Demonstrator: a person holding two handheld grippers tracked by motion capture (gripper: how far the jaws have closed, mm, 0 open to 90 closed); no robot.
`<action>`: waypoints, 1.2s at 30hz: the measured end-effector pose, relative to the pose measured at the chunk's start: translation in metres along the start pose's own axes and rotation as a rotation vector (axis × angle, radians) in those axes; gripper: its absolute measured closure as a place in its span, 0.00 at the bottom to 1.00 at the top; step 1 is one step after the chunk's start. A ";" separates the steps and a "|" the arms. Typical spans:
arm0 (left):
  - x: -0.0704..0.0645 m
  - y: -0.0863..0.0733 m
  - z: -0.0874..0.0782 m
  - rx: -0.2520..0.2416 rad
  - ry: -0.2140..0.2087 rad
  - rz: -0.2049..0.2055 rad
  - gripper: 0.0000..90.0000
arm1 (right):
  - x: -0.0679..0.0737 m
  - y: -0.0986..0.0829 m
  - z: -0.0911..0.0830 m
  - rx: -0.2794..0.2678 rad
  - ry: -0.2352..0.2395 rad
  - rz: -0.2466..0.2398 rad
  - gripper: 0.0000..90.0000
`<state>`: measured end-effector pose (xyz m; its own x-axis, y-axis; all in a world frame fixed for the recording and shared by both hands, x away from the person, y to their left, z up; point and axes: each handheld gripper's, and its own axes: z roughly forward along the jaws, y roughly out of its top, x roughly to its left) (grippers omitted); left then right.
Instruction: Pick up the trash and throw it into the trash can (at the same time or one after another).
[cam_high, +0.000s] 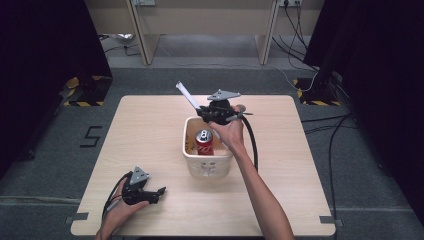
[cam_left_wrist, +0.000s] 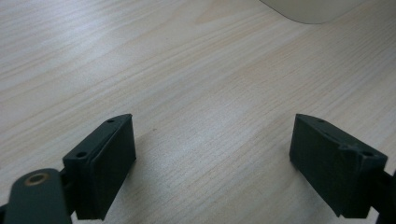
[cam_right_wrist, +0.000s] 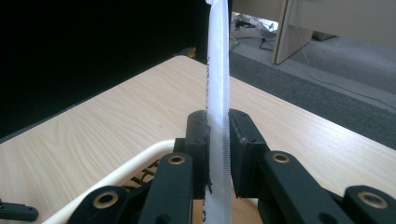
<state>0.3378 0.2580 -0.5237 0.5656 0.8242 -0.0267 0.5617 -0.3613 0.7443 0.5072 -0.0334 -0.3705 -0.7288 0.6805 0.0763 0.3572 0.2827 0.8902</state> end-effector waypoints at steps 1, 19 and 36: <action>0.000 0.000 0.000 0.002 -0.001 0.000 0.15 | 0.000 0.000 -0.001 0.000 0.002 0.003 0.88; 0.000 0.000 0.000 0.001 0.000 0.000 0.15 | 0.003 -0.007 -0.024 0.018 -0.008 -0.020 0.86; 0.000 0.000 0.000 -0.003 0.003 0.000 0.15 | 0.007 -0.016 -0.046 0.049 -0.044 -0.053 0.67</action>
<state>0.3378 0.2577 -0.5239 0.5640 0.8254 -0.0248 0.5597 -0.3600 0.7464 0.4692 -0.0642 -0.3634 -0.7215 0.6924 0.0087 0.3477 0.3514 0.8692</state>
